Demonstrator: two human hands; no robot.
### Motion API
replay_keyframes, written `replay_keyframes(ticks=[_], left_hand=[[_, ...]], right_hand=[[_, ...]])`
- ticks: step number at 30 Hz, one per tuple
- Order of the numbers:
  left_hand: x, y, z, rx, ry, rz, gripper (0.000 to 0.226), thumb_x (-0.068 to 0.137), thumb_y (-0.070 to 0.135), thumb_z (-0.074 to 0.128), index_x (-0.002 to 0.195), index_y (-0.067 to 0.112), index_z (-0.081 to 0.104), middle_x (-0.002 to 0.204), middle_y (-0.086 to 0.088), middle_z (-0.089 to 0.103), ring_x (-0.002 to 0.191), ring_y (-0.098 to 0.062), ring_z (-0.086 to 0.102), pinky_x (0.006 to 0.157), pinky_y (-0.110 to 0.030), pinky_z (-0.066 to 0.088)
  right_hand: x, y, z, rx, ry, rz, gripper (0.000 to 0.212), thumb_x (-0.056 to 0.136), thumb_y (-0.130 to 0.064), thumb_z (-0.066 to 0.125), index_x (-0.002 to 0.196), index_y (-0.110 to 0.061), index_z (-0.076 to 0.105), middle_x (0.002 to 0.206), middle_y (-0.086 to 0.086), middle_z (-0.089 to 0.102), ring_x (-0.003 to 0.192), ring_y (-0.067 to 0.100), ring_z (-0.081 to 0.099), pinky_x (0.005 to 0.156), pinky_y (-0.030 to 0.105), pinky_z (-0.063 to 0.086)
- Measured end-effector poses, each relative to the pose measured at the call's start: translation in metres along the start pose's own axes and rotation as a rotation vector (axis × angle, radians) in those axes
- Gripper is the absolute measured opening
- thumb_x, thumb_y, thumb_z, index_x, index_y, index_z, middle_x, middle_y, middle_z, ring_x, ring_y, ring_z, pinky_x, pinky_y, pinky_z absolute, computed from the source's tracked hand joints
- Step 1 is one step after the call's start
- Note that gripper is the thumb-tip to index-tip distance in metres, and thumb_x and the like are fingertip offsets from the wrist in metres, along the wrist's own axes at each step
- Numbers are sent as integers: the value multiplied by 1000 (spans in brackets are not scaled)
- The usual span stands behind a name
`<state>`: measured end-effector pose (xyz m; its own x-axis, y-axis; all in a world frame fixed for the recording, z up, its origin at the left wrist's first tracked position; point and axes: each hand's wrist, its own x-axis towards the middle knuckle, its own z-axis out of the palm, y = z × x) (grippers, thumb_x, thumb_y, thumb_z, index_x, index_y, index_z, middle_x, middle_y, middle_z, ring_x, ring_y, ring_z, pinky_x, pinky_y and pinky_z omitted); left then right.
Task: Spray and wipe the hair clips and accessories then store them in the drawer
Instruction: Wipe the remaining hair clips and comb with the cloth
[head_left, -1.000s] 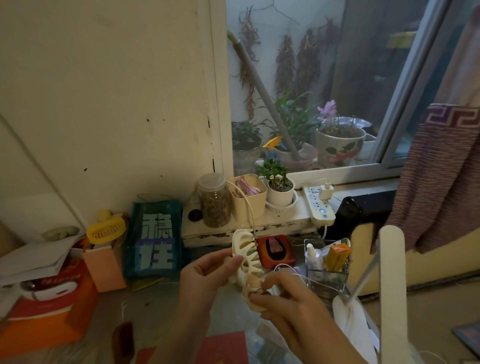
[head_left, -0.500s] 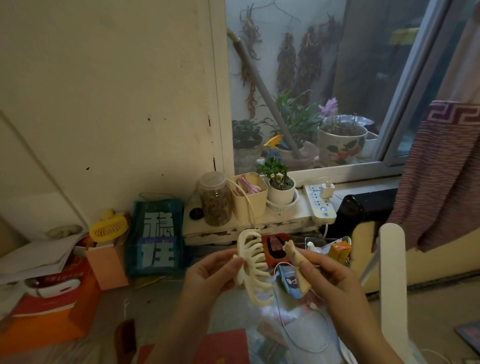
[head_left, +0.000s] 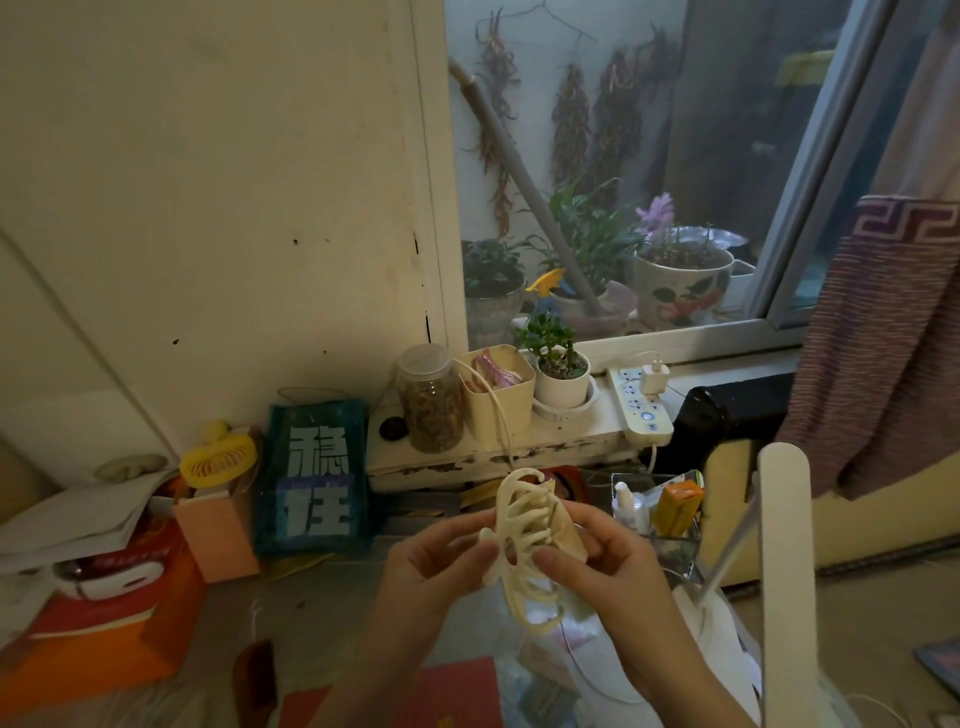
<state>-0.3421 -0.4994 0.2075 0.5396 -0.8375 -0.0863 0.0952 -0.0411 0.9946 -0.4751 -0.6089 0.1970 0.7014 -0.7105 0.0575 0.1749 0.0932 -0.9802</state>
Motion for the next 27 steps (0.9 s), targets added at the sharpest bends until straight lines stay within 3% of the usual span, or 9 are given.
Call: replay_keyframes(ticks=[4,7,11,16,22,27], left_hand=[[0,4,-3,50,-34,75,29,74,5,65,103,8,69,95,-5,75,91,-17,70,69,-18,53],[0,4,-5,135,-47,145,31,73,0,69,100,17,71,94,0,75,90,-15,70,72,-19,54],[-2,4,-8,287,9,239,37,64,25,74,99,39,72,98,11,73,94,-9,68,79,-22,55],[-1,3,-19,508,49,311,42,66,32,75,104,47,65,103,24,68,100,2,62,84,-17,51],[2,1,-21,667,23,347,45,68,17,80,98,47,67,108,31,62,103,8,57,86,-10,45],[2,-1,-21,630,-6,321,41,68,17,80,97,43,69,106,30,63,102,9,57,88,-10,44]], right_hand=[[0,3,-2,-17,-23,-13,36,70,-13,77,105,-11,68,92,12,73,88,28,69,73,29,55],[1,3,-6,-16,-31,-15,29,76,-19,70,105,-11,69,93,13,73,90,28,68,75,29,55],[3,0,-12,7,-11,-4,19,86,-24,61,99,-18,74,95,8,73,90,18,69,76,25,52],[8,-5,-24,-48,81,-11,23,82,-38,65,99,-25,74,95,6,72,93,25,66,86,46,52],[13,-12,-18,-232,-6,-97,28,80,-28,53,105,-27,67,95,-9,73,90,5,67,76,18,52],[12,-9,-19,-210,-139,-12,34,82,-32,62,115,-22,67,100,7,73,97,27,65,83,39,53]])
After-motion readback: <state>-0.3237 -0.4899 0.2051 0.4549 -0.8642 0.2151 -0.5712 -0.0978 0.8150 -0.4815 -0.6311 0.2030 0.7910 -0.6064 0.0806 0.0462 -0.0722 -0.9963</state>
